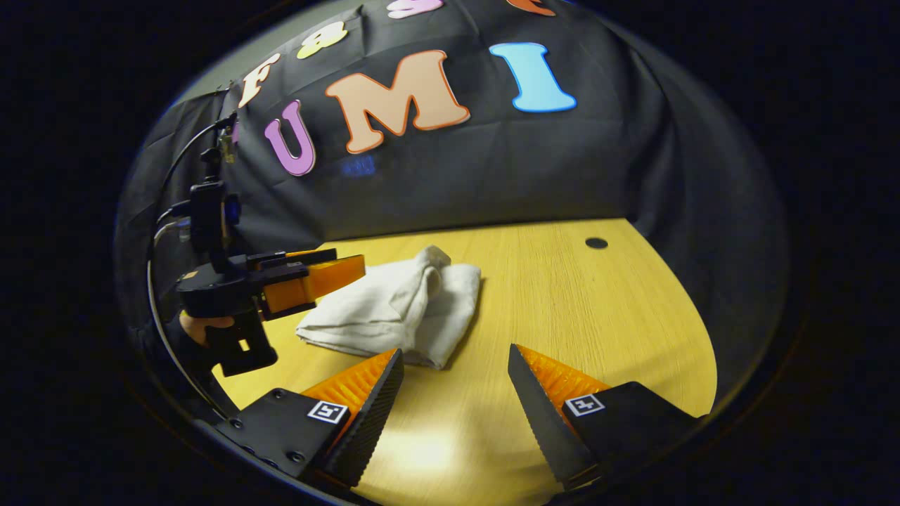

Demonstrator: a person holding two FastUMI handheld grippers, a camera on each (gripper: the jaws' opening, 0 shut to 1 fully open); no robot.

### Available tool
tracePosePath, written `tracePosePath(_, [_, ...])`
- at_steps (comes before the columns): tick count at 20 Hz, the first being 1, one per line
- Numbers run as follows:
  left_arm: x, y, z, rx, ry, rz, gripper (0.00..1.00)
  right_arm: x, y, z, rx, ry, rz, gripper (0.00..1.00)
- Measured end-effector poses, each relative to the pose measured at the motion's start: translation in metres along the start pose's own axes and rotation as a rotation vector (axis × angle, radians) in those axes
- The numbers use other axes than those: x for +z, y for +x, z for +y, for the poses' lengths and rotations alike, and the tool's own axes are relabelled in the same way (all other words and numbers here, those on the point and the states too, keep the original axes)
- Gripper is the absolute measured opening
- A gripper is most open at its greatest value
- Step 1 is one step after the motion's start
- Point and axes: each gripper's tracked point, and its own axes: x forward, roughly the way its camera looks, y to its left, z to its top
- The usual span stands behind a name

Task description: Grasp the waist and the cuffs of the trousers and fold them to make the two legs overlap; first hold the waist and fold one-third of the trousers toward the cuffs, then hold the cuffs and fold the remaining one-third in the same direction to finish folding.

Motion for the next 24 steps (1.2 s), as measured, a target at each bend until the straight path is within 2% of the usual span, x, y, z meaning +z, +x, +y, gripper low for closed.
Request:
tracePosePath(6, [0.049,-0.083,0.087,0.133,-0.003,-0.133,0.94,0.069,-0.005,0.059,-0.059,-0.048,-0.210,0.96])
tracePosePath(10, [0.063,-0.132,0.142,0.201,0.019,-0.188,0.94,0.119,-0.019,0.094,-0.112,-0.039,-0.365,0.96])
tracePosePath(13, [0.065,-0.158,0.175,0.244,0.037,-0.217,0.94,0.139,-0.030,0.110,-0.161,-0.072,-0.432,0.96])
tracePosePath(16, [0.067,-0.175,0.192,0.260,0.014,-0.237,0.94,0.149,-0.044,0.118,-0.217,-0.097,-0.481,0.96])
tracePosePath(19, [0.069,-0.187,0.210,0.319,-0.001,-0.254,0.94,0.159,-0.055,0.130,-0.209,-0.138,-0.531,0.96])
tracePosePath(20, [0.074,-0.192,0.213,0.343,-0.002,-0.264,0.94,0.160,-0.054,0.132,-0.208,-0.159,-0.536,0.92])
tracePosePath(21, [0.074,-0.195,0.216,0.363,-0.009,-0.264,0.93,0.160,-0.054,0.136,-0.192,-0.168,-0.531,0.96])
tracePosePath(22, [0.079,-0.197,0.213,0.362,-0.013,-0.282,0.94,0.161,-0.052,0.140,-0.174,-0.174,-0.532,0.92])
tracePosePath(24, [0.087,-0.197,0.211,0.375,-0.013,-0.296,0.94,0.164,-0.051,0.141,-0.159,-0.165,-0.533,0.97])
